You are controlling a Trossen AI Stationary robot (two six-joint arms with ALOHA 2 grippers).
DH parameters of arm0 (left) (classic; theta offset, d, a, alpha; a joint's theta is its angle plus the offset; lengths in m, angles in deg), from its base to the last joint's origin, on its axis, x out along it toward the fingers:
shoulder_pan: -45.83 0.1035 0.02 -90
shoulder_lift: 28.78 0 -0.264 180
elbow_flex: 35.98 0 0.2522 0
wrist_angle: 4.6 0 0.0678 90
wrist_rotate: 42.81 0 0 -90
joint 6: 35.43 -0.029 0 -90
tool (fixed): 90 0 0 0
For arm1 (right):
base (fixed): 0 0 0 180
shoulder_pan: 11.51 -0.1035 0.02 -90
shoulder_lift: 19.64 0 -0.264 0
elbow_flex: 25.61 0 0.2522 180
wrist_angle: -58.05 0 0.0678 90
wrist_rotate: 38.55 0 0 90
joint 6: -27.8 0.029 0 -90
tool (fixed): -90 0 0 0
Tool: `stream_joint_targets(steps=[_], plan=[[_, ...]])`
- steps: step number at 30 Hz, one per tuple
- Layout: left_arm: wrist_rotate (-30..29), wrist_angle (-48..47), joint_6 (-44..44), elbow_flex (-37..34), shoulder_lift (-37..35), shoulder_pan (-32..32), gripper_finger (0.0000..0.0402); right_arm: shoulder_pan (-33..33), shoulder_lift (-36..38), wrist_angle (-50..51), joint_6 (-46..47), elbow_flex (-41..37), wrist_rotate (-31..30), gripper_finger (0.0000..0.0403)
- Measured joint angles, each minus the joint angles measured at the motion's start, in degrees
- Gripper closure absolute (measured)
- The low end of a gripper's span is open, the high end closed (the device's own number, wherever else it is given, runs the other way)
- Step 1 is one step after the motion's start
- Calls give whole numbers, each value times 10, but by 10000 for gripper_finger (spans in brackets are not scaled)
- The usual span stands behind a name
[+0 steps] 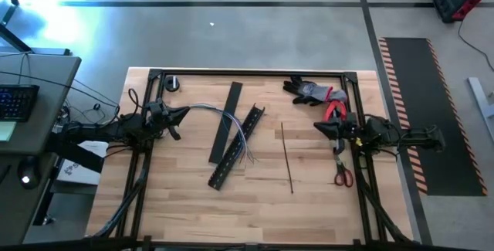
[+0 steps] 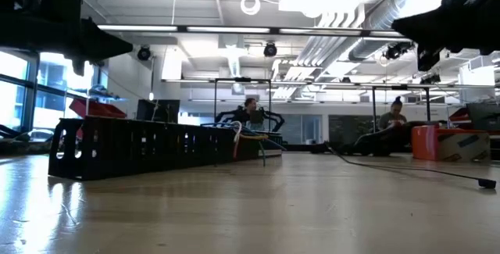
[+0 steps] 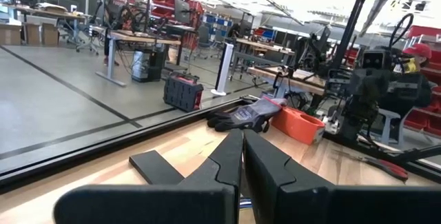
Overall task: Ziptie cables
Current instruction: Wrap the cables together using a zip tie
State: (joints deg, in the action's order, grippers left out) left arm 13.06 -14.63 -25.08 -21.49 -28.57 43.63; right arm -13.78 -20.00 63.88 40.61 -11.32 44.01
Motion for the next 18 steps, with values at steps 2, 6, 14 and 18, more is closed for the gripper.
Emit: stream_joint_targets(steps=[2,6,14,18], plan=[[0,0,0,0,0,0,401,-8,-10,-20,9,0,32,403],[0,0,0,0,0,0,401,-33,-65,-148,-22,0,32,403],[0,0,0,0,1,0,401,-88,-312,-514,-167,3,37,403],[0,0,0,0,1,0,401,-85,-446,-539,-120,58,-42,403]])
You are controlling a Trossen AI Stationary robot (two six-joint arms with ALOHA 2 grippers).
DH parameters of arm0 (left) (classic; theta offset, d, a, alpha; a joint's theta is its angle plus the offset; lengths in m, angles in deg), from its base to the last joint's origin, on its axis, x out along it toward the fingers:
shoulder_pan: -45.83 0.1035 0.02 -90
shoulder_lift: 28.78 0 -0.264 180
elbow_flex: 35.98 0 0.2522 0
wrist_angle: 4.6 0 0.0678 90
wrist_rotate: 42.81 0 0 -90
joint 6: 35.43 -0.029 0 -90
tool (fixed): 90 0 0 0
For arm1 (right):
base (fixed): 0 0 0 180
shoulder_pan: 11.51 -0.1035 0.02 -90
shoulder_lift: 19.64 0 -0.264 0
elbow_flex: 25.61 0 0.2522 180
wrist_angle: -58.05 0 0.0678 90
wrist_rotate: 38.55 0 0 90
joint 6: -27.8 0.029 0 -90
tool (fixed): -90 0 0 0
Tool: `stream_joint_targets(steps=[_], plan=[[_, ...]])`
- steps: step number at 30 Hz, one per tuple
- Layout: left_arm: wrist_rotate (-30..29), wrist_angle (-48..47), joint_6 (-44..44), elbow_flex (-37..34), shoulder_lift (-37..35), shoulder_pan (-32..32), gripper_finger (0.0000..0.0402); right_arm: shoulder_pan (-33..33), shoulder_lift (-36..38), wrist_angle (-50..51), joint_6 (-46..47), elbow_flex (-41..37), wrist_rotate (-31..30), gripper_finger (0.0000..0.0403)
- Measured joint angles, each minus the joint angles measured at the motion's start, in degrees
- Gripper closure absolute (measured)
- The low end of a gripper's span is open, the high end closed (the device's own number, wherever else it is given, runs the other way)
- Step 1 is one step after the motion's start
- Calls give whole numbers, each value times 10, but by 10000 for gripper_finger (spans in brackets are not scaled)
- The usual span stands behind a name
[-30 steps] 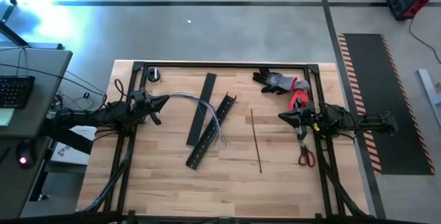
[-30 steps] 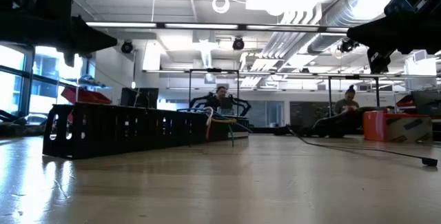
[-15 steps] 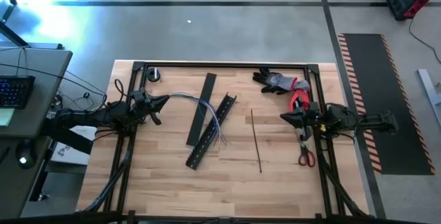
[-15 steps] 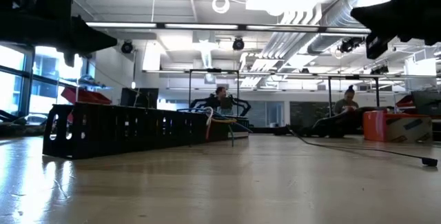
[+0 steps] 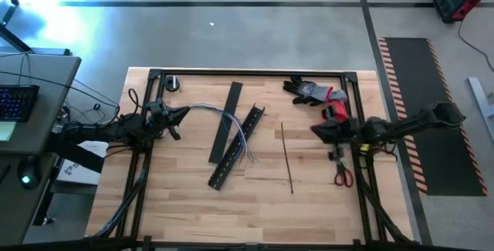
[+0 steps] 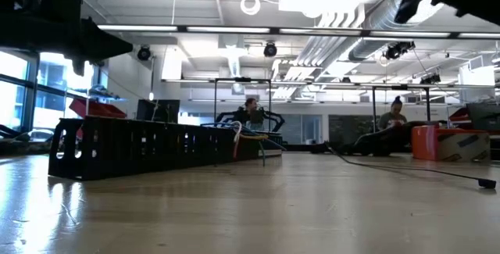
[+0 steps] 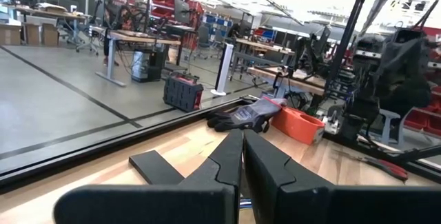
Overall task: Ziptie cables
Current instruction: Wrap the cables together using a zip tie
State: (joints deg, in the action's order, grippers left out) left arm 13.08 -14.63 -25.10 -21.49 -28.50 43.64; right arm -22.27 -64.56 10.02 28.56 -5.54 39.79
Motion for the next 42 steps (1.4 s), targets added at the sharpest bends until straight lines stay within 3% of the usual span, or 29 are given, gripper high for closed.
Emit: stream_joint_targets(steps=[6,16,22,27,36,42], plan=[[0,0,0,0,0,0,401,23,-203,94,116,141,-150,403],[11,0,6,0,0,0,401,45,-439,271,45,389,-118,403],[29,0,62,0,0,-1,401,85,-502,553,71,586,-90,391],[32,0,76,0,0,-1,401,115,-566,726,72,717,-48,345],[33,0,77,0,0,-1,401,162,-727,748,18,876,29,220],[106,5,126,15,0,-1,401,189,-871,789,-19,1046,73,154]])
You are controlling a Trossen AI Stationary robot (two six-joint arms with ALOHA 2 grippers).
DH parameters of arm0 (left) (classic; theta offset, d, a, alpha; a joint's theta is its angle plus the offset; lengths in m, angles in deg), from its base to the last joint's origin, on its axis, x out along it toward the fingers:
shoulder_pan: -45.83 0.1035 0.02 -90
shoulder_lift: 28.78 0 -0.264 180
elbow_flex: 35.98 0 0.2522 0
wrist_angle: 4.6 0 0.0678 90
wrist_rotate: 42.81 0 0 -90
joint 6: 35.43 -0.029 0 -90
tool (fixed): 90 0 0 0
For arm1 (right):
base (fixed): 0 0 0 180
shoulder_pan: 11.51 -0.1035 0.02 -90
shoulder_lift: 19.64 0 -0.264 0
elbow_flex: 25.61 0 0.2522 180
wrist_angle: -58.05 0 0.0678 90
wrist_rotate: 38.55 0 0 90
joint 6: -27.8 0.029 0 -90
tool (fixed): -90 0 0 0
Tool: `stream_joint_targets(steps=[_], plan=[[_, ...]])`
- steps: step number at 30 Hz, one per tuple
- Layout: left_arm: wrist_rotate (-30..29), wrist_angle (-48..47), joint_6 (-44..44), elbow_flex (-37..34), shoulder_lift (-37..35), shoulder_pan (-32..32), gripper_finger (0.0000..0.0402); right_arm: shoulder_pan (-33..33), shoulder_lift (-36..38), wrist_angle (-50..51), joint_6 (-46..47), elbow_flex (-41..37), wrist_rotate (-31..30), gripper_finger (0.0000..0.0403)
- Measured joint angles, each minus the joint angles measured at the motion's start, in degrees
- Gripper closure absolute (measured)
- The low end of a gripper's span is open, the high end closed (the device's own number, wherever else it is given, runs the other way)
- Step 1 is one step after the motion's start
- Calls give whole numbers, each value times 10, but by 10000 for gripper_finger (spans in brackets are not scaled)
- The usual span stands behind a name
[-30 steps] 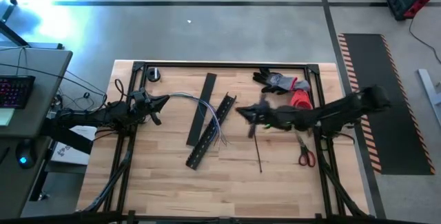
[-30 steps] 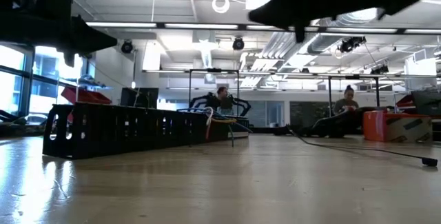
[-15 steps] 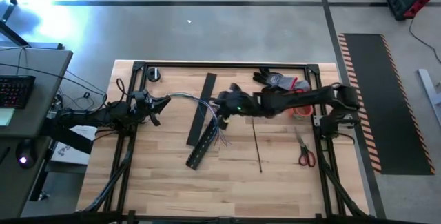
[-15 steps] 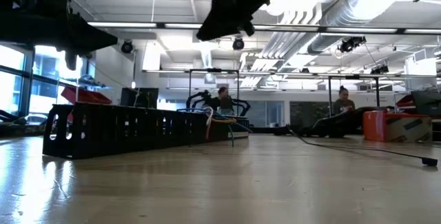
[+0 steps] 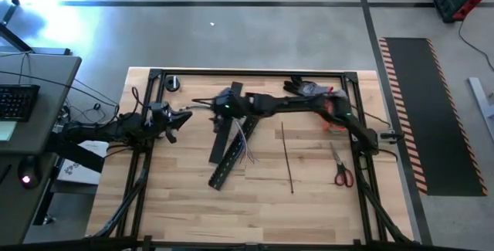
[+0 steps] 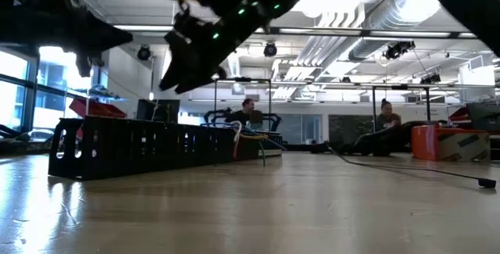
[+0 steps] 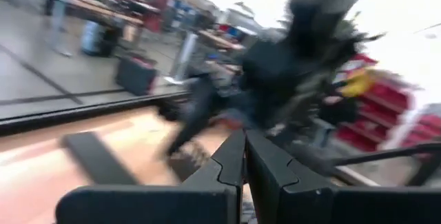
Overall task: Ziptie cables
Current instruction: Wrap the cables together using a zip tie
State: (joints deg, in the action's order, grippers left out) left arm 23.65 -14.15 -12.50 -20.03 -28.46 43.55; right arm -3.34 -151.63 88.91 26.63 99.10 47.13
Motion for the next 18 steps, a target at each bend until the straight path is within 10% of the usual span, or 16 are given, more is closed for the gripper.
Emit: stream_joint_targets(steps=[8,18], plan=[[144,4,-51,58,0,0,401,31,-161,141,26,240,-39,144],[170,-5,-71,59,1,0,401,55,-174,138,102,178,-46,144]])
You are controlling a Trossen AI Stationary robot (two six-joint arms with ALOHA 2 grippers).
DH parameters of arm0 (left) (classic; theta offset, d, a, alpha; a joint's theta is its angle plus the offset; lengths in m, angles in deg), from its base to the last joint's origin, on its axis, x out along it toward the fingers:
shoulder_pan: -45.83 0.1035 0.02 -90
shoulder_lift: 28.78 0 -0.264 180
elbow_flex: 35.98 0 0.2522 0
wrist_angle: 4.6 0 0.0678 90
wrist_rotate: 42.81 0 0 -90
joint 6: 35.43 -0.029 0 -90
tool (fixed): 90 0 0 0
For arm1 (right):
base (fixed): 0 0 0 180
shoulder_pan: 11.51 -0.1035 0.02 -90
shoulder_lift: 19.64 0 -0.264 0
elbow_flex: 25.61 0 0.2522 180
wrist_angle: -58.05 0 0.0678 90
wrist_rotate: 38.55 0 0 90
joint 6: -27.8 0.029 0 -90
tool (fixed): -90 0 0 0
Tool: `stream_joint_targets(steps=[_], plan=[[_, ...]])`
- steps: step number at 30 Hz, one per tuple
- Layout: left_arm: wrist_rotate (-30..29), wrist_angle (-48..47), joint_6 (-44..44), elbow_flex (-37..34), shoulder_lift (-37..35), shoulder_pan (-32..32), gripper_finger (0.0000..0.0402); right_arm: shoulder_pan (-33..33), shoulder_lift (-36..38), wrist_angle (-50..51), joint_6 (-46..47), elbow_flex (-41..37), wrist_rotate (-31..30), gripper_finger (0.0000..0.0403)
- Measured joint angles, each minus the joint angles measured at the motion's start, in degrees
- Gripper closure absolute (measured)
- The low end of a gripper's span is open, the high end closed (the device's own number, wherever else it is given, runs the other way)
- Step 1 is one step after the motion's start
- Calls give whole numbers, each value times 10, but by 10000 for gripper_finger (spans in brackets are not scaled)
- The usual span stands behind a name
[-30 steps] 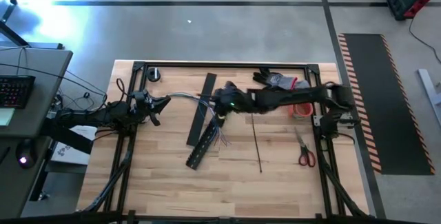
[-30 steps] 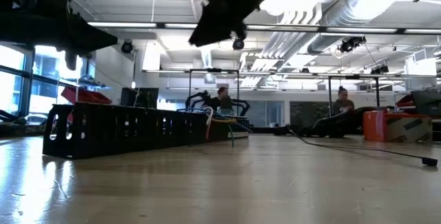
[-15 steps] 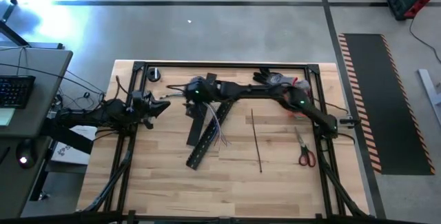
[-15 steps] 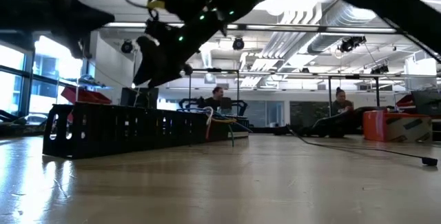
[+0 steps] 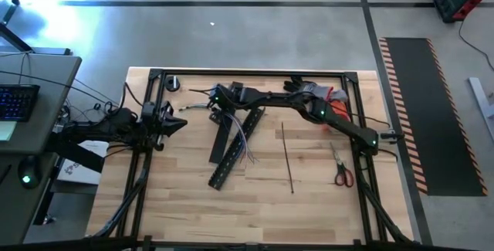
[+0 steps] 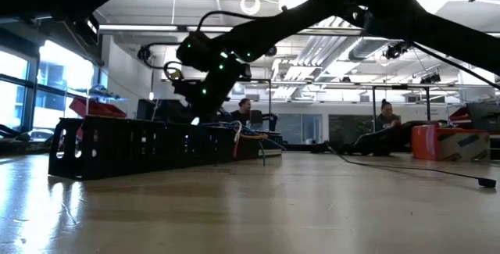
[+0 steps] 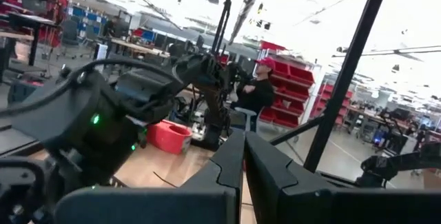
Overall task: Ziptie cables
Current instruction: Wrap the cables together using a zip tie
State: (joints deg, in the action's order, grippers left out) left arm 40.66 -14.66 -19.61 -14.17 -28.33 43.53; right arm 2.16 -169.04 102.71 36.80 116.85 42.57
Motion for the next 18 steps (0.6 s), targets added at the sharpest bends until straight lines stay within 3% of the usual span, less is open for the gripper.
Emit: stream_joint_targets(steps=[3,11,18], plan=[[0,0,0,0,0,0,401,-2,0,17,0,0,31,144],[0,-6,0,0,0,0,401,-5,0,36,0,0,30,156],[0,-9,1,0,0,0,401,-2,-12,56,11,0,39,260]])
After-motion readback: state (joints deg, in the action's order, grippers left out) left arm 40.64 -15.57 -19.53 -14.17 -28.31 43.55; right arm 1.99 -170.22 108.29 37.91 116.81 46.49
